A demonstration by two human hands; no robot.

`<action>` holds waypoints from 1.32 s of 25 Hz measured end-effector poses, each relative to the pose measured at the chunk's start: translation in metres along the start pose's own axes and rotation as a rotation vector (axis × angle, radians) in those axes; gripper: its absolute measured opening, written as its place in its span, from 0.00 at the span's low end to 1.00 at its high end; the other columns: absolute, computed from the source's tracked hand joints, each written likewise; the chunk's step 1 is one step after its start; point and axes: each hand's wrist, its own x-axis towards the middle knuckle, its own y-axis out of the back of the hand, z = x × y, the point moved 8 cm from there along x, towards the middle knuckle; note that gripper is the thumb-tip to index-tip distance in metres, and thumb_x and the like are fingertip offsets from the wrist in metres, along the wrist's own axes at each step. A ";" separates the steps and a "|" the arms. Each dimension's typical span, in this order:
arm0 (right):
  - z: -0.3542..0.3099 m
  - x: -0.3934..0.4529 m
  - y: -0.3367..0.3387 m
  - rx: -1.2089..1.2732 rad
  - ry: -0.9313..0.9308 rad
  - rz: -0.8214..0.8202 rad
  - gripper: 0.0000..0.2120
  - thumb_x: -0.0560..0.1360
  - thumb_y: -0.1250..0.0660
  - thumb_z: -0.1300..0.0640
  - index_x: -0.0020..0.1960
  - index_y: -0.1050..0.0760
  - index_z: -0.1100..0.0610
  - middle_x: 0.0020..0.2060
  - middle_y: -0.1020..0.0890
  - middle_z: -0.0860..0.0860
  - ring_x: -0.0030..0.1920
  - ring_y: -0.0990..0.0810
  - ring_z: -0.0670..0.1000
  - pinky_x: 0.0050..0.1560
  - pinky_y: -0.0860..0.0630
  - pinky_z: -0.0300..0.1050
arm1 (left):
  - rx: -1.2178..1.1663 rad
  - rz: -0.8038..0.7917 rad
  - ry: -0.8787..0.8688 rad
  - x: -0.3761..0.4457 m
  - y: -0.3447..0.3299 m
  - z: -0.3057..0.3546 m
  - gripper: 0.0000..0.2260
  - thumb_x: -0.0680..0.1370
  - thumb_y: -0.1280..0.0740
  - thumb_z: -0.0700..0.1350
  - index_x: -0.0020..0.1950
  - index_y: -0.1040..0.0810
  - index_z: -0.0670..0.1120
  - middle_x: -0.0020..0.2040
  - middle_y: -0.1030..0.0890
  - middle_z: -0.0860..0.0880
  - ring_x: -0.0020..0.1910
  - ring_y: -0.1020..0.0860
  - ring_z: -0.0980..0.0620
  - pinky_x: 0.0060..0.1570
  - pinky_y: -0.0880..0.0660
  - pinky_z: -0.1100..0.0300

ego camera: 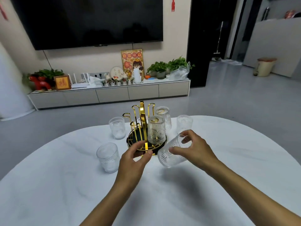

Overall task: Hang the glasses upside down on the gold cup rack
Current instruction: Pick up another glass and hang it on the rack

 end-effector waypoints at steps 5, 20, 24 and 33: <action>-0.087 -0.028 -0.035 0.572 0.233 -0.124 0.29 0.58 0.20 0.43 0.56 0.26 0.43 0.52 0.22 0.44 0.51 0.18 0.50 0.40 0.23 0.35 | -0.629 -0.145 0.136 -0.009 0.005 0.009 0.27 0.69 0.29 0.60 0.66 0.24 0.54 0.60 0.17 0.49 0.58 0.19 0.48 0.57 0.23 0.46; -0.152 0.121 -0.073 -0.527 0.567 -0.007 0.15 0.80 0.42 0.54 0.64 0.26 0.56 0.63 0.21 0.56 0.61 0.24 0.59 0.59 0.27 0.57 | 0.147 0.140 -0.291 0.118 0.078 0.050 0.39 0.60 0.18 0.51 0.68 0.28 0.52 0.59 0.20 0.49 0.55 0.21 0.48 0.54 0.21 0.47; -0.144 0.133 -0.080 -0.604 0.554 -0.022 0.11 0.78 0.38 0.54 0.57 0.21 0.55 0.55 0.16 0.55 0.54 0.20 0.60 0.54 0.23 0.61 | 0.265 0.131 -0.305 0.133 0.070 0.041 0.40 0.60 0.18 0.54 0.70 0.29 0.52 0.60 0.21 0.48 0.56 0.22 0.48 0.54 0.21 0.50; -0.138 0.137 -0.080 -0.658 0.555 0.030 0.19 0.75 0.32 0.56 0.65 0.25 0.48 0.63 0.19 0.50 0.62 0.24 0.59 0.56 0.24 0.58 | 0.428 0.042 -0.237 0.140 0.049 0.008 0.44 0.59 0.19 0.56 0.73 0.30 0.51 0.64 0.21 0.46 0.58 0.22 0.47 0.56 0.21 0.49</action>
